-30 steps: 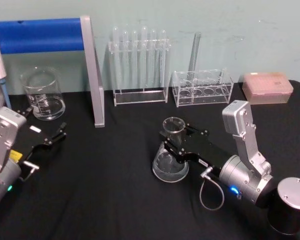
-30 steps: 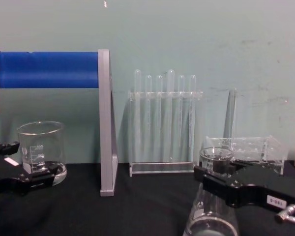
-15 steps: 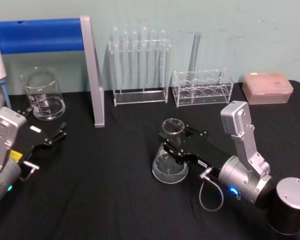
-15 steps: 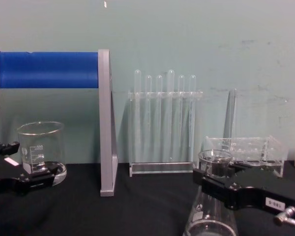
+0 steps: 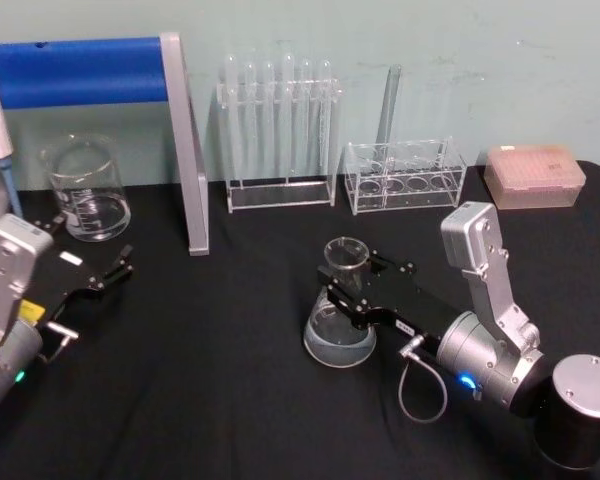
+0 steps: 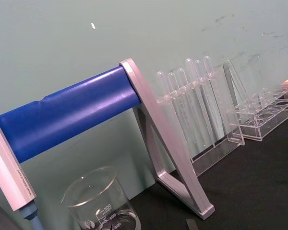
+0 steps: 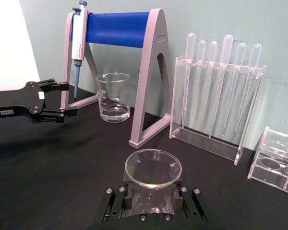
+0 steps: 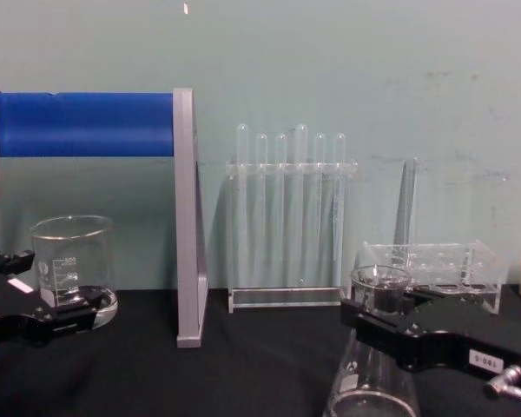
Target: Grasp the erlenmeyer flask with one hand, shake it three times, then place it back.
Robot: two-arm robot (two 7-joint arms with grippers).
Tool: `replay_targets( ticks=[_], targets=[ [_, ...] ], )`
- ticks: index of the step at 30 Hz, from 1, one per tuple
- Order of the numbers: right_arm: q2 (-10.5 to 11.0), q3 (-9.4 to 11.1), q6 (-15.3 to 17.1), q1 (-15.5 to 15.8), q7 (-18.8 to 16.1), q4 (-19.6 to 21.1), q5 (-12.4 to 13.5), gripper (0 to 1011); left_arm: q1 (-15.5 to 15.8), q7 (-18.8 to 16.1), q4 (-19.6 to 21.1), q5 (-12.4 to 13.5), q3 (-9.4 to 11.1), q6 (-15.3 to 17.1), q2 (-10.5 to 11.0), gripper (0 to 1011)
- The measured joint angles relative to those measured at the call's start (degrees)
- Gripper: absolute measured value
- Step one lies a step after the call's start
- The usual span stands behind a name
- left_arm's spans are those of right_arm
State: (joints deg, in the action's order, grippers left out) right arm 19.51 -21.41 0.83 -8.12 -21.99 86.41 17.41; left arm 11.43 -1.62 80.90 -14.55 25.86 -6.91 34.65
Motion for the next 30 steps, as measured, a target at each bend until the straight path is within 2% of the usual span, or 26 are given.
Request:
replay_targets(
  ticks=[7,8,11,12,14,15,18,24,30],
  targets=[
    [0.0,0.0,0.2,0.1,0.0,-0.1,-0.1,489,0.0,0.0,0.0,0.0,0.0,0.0,0.0,1001],
    [0.0,0.0,0.2,0.0,0.0,-0.1,-0.1,543,0.0,0.0,0.0,0.0,0.0,0.0,0.0,1001],
    [0.0,0.0,0.2,0.0,0.0,-0.1,-0.1,614,0.0,0.0,0.0,0.0,0.0,0.0,0.0,1001],
    [0.0,0.0,0.2,0.1,0.0,-0.1,-0.1,674,0.0,0.0,0.0,0.0,0.0,0.0,0.0,1001],
    [0.0,0.0,0.2,0.0,0.0,-0.1,-0.1,713,0.0,0.0,0.0,0.0,0.0,0.0,0.0,1001],
    [0.0,0.0,0.2,0.0,0.0,-0.1,-0.1,772,0.0,0.0,0.0,0.0,0.0,0.0,0.0,1001],
    [0.0,0.0,0.2,0.0,0.0,-0.1,-0.1,825,0.0,0.0,0.0,0.0,0.0,0.0,0.0,1001],
    [0.0,0.0,0.2,0.0,0.0,-0.1,-0.1,1002,0.0,0.0,0.0,0.0,0.0,0.0,0.0,1001],
    [0.0,0.0,0.1,0.0,0.0,0.0,-0.1,1000,0.0,0.0,0.0,0.0,0.0,0.0,0.0,1000]
  ],
)
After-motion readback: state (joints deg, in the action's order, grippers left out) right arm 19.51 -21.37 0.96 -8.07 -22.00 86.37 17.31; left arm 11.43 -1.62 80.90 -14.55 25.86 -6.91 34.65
